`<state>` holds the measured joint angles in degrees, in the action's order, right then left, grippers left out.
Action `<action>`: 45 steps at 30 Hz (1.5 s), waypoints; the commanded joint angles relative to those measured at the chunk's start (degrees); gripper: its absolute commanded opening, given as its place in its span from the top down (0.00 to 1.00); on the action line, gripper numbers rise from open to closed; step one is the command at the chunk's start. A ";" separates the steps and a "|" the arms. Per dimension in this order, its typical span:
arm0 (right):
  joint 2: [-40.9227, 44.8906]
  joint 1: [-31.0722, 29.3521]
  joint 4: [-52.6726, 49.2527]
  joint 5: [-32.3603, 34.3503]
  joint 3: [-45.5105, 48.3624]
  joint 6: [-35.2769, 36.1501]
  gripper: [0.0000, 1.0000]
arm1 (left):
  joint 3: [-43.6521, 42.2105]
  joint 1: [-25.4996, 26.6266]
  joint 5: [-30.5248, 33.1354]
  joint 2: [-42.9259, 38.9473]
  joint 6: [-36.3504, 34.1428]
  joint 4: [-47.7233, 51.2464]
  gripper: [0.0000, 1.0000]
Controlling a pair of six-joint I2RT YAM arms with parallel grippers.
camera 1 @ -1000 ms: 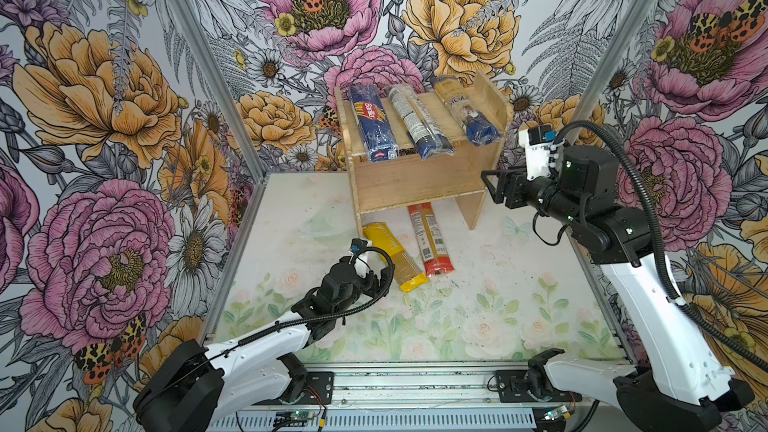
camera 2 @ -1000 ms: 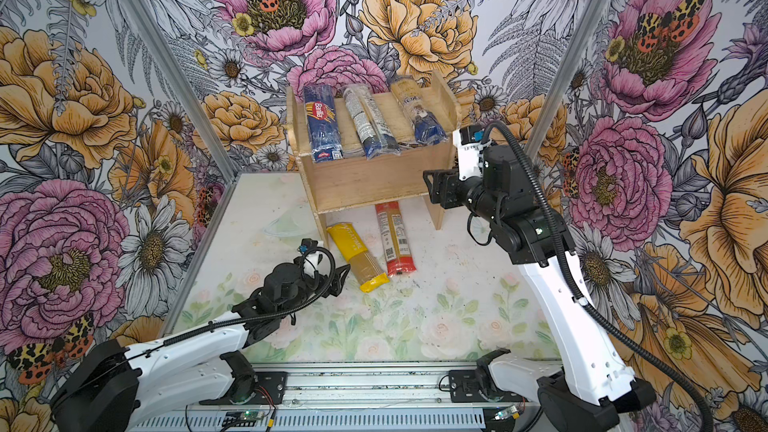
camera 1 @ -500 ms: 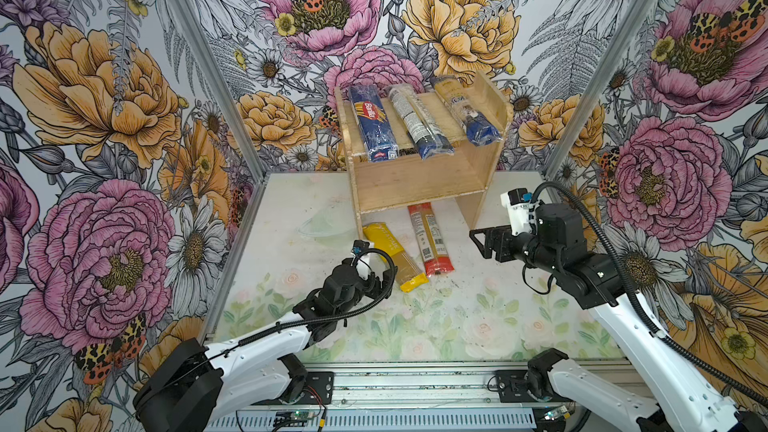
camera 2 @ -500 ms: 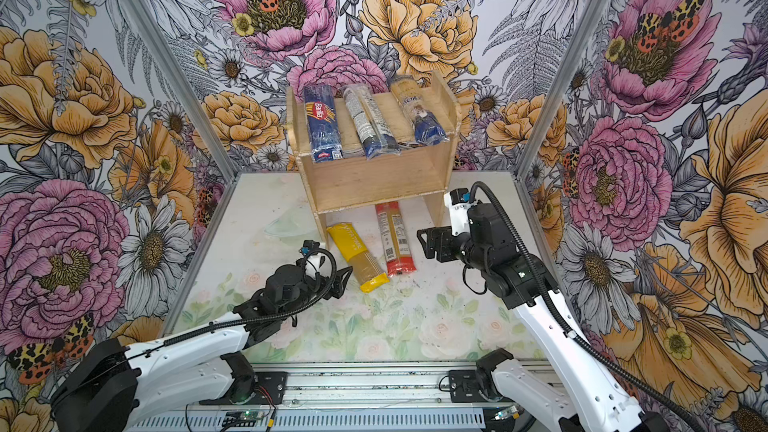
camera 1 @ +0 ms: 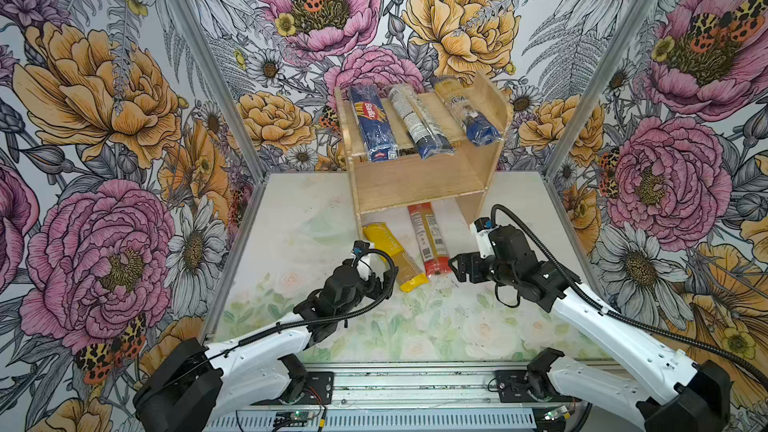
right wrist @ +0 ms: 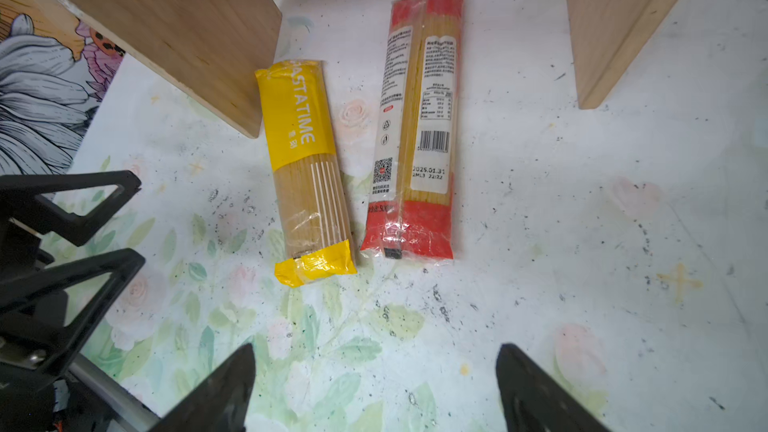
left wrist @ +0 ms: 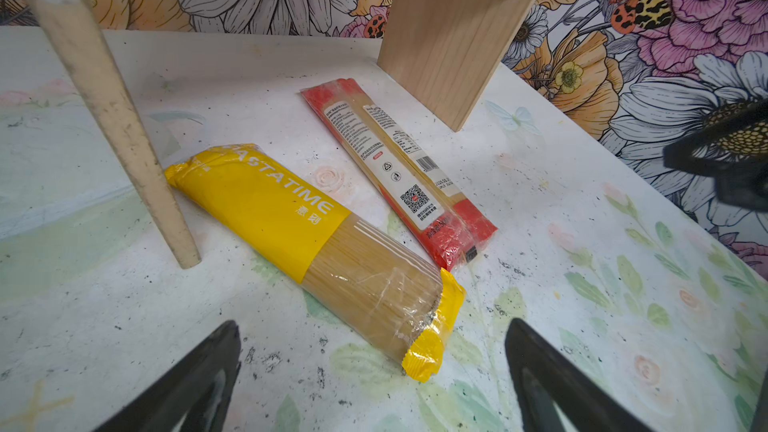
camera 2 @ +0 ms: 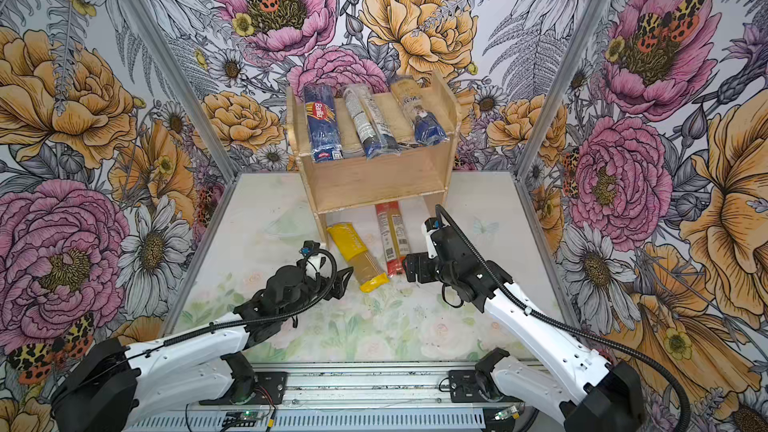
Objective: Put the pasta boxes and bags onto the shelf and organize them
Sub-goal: 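Withdraw the right gripper and lower it toward the red-and-white bag, then lower the right gripper onto the red-and-white bag's end and close it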
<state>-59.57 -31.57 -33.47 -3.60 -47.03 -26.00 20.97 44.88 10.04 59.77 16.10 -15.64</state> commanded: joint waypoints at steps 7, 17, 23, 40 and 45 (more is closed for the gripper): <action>-6.23 -0.50 10.03 1.33 2.20 1.05 0.05 | -1.32 0.47 1.52 0.52 0.32 -0.49 0.01; -12.35 -0.68 16.91 6.84 4.63 2.76 0.05 | -0.75 0.46 1.47 2.85 -0.41 -1.40 0.01; -15.04 -0.85 26.06 4.76 7.78 2.72 0.05 | -0.81 0.46 1.54 3.25 -0.63 -1.79 0.01; -30.24 -2.09 41.80 7.20 6.36 2.87 0.05 | -1.17 0.38 1.52 2.74 -0.63 -1.84 0.01; -33.03 -2.09 50.33 6.42 8.34 1.55 0.05 | -1.04 0.42 1.49 1.86 -0.67 -1.37 0.01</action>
<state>-91.29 -33.36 8.80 2.61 -39.09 -24.01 20.58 44.88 10.72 62.72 16.08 -16.10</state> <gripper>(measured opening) 0.952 0.988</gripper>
